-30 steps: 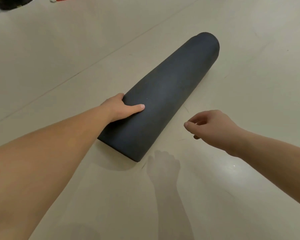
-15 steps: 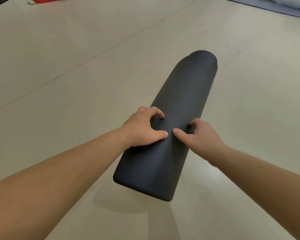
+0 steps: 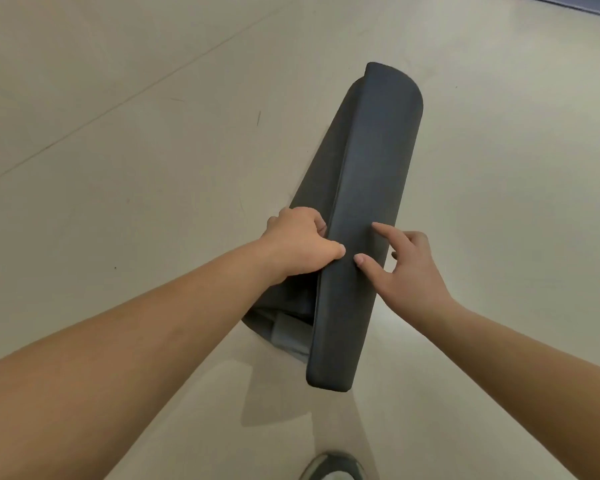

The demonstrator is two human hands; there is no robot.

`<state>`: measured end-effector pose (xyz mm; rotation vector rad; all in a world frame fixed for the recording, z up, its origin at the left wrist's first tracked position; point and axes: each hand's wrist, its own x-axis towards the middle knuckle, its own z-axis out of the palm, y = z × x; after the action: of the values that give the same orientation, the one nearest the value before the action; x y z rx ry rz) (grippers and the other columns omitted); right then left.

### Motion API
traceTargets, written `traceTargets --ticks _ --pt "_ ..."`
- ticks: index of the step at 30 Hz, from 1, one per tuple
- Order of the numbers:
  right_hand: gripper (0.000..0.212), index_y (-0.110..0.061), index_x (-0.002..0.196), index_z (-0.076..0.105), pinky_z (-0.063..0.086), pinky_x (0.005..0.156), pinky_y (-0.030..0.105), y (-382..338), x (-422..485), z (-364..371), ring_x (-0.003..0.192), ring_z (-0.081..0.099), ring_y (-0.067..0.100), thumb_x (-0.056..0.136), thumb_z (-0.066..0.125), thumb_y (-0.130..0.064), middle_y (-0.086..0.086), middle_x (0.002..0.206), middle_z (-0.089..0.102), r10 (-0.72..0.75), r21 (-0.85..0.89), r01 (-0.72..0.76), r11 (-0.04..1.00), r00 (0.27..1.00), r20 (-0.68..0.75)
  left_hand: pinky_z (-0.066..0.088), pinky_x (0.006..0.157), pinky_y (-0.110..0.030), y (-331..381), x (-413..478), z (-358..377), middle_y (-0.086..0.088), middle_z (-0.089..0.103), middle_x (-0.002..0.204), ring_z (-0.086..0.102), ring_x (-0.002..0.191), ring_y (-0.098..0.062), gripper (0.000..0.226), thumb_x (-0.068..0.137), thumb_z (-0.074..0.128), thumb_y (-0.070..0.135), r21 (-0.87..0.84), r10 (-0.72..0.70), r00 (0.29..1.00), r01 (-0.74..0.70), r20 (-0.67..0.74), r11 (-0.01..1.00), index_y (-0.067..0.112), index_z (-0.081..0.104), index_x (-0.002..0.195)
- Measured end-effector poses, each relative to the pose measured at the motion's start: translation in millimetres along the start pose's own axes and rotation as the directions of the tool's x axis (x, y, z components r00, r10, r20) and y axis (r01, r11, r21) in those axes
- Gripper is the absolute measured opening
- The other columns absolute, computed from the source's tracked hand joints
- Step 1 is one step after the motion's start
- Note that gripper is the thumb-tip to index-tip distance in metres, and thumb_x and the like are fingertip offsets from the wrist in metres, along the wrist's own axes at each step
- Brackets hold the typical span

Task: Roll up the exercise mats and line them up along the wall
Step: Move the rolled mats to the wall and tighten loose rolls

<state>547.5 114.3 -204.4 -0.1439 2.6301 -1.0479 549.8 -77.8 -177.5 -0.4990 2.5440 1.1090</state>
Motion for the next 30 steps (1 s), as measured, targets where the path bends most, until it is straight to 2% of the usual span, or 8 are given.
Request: traceTargets --ticks 4,7,11,16,19,22,26,30 --pt "0.088 -0.039 0.157 0.038 0.042 0.116 0.034 0.0 -25.2 -9.1 0.146 0.033 0.01 0.081 0.073 -0.068 -0.009 0.16 0.029 -0.224 -0.081 0.237 0.968 0.964 0.146 0.053 0.098 -0.047 10.8 2.4 9.6 -0.007 0.058 0.12 0.051 0.118 -0.029 0.032 0.084 0.077 0.049 0.212 0.03 0.999 -0.023 -0.031 0.977 0.031 0.052 0.076" --pt "0.152 -0.035 0.165 -0.011 0.013 0.126 0.032 -2.0 -56.3 -5.0 0.157 -0.018 0.005 0.052 0.072 -0.094 -0.015 0.17 -0.022 -0.173 -0.202 0.268 0.942 0.903 0.395 0.051 0.1 -0.039 3.5 -2.5 12.1 0.001 0.054 0.118 0.05 0.116 -0.021 0.027 0.083 0.076 0.058 0.256 0.135 0.99 -0.121 -0.039 0.959 0.034 0.064 0.087" --pt "0.168 -0.041 0.147 -0.044 0.017 0.124 0.038 -3.0 -68.4 2.8 0.144 -0.047 0.013 0.04 0.072 -0.097 -0.009 0.154 -0.055 -0.13 -0.352 0.341 0.872 0.853 0.506 0.037 0.101 -0.022 -29.4 -24.2 1.5 0.008 0.058 0.14 0.052 0.133 -0.013 0.038 0.088 0.078 0.049 0.227 0.317 0.947 -0.319 0.049 0.92 0.033 0.07 0.121" --pt "0.145 -0.035 0.166 -0.001 0.012 0.129 0.038 -16.5 -40.3 -9.8 0.158 -0.01 0.007 0.053 0.066 -0.097 -0.013 0.173 -0.009 -0.27 -0.194 0.385 0.902 0.854 0.444 0.046 0.11 -0.037 -51.7 -32.4 0.7 0.008 0.059 0.137 0.054 0.13 -0.016 0.071 0.082 0.067 0.076 0.137 0.194 0.974 -0.178 -0.118 0.975 0.036 0.06 0.139" --pt "0.09 -0.027 0.162 0.032 0.029 0.125 0.037 -22.8 -17.5 -19.3 0.153 0.026 0.012 0.089 0.071 -0.06 -0.011 0.168 0.028 -0.376 -0.313 0.494 0.811 0.85 0.368 0.048 0.112 -0.046 -39.8 -9.2 -8.9 0.001 0.052 0.145 0.053 0.133 -0.024 0.122 0.057 0.068 0.097 -0.059 -0.099 0.992 0.094 -0.082 0.994 0.027 0.044 0.155" --pt "0.074 -0.028 0.154 0.045 0.04 0.115 0.035 -23.9 -4.8 -22.6 0.14 0.038 0.014 0.09 0.078 -0.041 -0.013 0.154 0.039 -0.364 -0.391 0.515 0.763 0.842 0.399 0.046 0.114 -0.05 -26.5 7.8 -8.2 -0.003 0.044 0.155 0.048 0.14 -0.031 0.155 0.03 0.077 0.099 -0.124 -0.242 0.969 0.246 0.044 0.961 0.024 0.032 0.158" --pt "0.069 -0.032 0.139 0.062 0.047 0.104 0.033 -7.7 0.2 -32.3 0.123 0.048 0.008 0.078 0.088 -0.047 -0.018 0.137 0.047 -0.292 -0.369 0.421 0.829 0.887 0.357 0.05 0.107 -0.049 -11.3 22.0 12.4 -0.006 0.047 0.149 0.051 0.133 -0.031 0.142 0.043 0.096 0.073 -0.127 -0.221 0.974 0.224 0.044 0.966 0.019 0.022 0.152" --pt "0.075 -0.032 0.124 0.055 0.048 0.092 0.027 5.6 -0.6 -53.8 0.121 0.05 0.015 0.064 0.092 -0.058 -0.013 0.139 0.041 -0.294 -0.433 0.38 0.818 0.922 0.253 0.053 0.1 -0.05 4.6 16.3 41.9 -0.006 0.055 0.137 0.058 0.123 -0.032 0.134 0.043 0.086 0.081 0.185 -0.096 0.993 0.107 -0.066 0.977 0.017 0.027 0.145"
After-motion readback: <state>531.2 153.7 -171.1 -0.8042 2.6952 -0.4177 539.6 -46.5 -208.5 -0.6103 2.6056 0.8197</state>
